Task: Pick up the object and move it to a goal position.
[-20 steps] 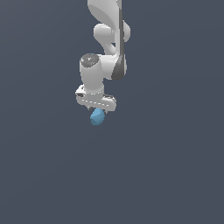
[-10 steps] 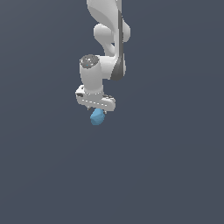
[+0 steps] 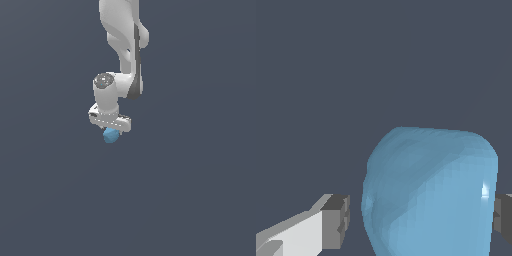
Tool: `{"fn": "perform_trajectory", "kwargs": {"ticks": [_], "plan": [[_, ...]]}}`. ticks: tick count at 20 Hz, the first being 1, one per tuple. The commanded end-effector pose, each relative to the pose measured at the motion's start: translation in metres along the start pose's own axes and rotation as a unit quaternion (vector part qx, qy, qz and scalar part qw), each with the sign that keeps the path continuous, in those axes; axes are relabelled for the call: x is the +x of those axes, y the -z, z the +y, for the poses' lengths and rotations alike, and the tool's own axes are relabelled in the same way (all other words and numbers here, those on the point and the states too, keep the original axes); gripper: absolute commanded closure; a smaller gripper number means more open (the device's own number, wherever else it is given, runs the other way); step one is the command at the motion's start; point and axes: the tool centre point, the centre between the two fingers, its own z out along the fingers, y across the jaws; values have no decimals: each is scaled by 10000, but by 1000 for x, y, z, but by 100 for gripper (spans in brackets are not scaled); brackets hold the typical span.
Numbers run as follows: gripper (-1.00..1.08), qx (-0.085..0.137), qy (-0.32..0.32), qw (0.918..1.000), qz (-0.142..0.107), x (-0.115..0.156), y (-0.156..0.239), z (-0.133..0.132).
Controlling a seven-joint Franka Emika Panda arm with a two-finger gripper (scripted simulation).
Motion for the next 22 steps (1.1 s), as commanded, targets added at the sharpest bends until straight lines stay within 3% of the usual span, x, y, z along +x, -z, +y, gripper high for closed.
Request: {"fn": "perform_trajectory", "kwargs": {"ticks": [1, 4, 5, 22], "plan": [[-92, 2, -4, 10000, 5, 0, -6, 0], [-92, 2, -4, 10000, 5, 1, -9, 0], [108, 2, -4, 10000, 5, 1, -9, 0], [108, 4, -2, 10000, 7, -2, 3, -4]]}}
